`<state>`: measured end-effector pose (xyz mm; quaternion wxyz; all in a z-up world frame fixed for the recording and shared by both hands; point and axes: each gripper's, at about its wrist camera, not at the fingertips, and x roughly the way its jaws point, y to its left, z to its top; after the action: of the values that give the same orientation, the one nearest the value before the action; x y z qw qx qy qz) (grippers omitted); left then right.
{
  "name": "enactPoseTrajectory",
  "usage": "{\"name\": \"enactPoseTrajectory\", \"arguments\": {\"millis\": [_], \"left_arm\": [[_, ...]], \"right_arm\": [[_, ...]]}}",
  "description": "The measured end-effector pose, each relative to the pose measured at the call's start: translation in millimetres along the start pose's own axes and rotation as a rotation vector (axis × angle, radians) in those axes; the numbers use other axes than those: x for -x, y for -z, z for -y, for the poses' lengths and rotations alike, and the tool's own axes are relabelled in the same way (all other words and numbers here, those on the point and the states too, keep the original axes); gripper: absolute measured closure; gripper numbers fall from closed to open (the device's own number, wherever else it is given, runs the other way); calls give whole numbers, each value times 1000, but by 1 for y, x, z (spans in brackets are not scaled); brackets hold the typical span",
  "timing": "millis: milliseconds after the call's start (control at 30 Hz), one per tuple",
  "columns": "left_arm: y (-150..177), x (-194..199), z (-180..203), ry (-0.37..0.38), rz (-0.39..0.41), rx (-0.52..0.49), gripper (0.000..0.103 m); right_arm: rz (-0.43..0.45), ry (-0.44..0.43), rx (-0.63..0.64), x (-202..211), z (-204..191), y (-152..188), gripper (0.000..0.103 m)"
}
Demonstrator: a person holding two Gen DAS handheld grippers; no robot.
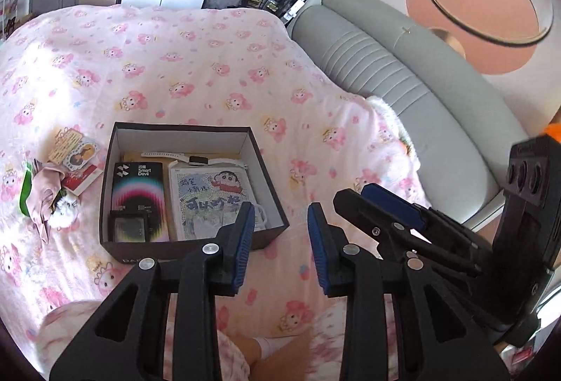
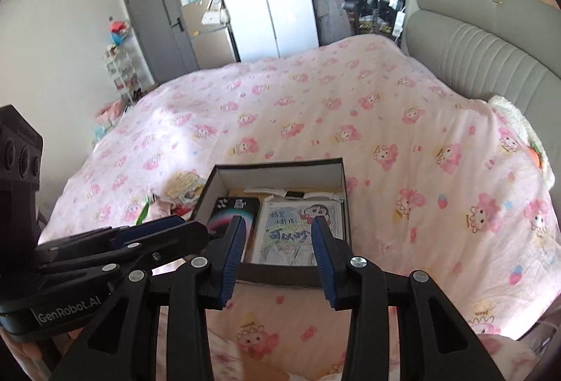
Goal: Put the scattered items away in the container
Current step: 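Withdraw the left tool up from the box, then grasp the pink fabric on the pile with the left tool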
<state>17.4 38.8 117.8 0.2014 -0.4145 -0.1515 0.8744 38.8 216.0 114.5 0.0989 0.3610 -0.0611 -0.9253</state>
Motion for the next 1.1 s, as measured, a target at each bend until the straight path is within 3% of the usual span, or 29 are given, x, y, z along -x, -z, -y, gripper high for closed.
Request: {"name": "enactPoseTrajectory", "arguments": {"millis": [167, 433, 667, 800, 1100], "left_arm": [[-1, 2, -9, -17, 13, -1, 72], [-6, -31, -31, -12, -31, 11, 72], [-4, -37, -61, -30, -41, 33, 72], [2, -30, -93, -60, -35, 83, 72], [22, 10, -192, -185, 4, 229, 72]], "right_arm": [[-10, -66, -2, -6, -5, -2, 68], [-68, -64, 9, -43, -2, -3, 68], [-117, -67, 45, -72, -17, -4, 68], [-150, -75, 98, -92, -40, -2, 68], [-228, -210, 221, -148, -132, 7, 68]]}}
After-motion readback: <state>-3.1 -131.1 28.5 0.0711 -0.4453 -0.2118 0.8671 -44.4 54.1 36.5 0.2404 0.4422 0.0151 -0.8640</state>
